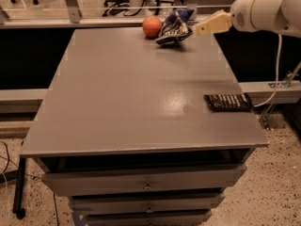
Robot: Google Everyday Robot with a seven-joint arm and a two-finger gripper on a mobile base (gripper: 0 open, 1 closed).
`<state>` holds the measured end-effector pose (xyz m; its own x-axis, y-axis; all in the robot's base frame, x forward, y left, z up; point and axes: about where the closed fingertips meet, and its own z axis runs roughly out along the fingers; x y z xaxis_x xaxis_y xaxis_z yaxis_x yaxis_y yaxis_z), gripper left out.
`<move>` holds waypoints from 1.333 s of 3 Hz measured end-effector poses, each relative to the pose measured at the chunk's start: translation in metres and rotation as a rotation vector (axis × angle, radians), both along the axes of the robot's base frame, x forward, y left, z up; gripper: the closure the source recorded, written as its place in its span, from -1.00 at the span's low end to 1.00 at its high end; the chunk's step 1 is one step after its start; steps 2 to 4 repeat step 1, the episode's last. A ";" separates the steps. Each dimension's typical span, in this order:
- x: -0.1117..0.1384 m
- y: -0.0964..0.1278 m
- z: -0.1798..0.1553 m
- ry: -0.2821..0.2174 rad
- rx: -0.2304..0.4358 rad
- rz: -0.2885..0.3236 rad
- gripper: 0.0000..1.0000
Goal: Move blue chip bag near apple
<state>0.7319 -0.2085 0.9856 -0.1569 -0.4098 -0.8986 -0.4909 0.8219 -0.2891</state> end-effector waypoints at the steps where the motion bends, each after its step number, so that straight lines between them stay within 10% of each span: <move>1: -0.022 -0.014 -0.031 0.054 -0.017 -0.017 -1.00; 4: -0.022 -0.014 -0.031 0.054 -0.017 -0.017 -1.00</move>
Offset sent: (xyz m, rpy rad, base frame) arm 0.0000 0.0000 0.0000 0.0000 0.0000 0.0000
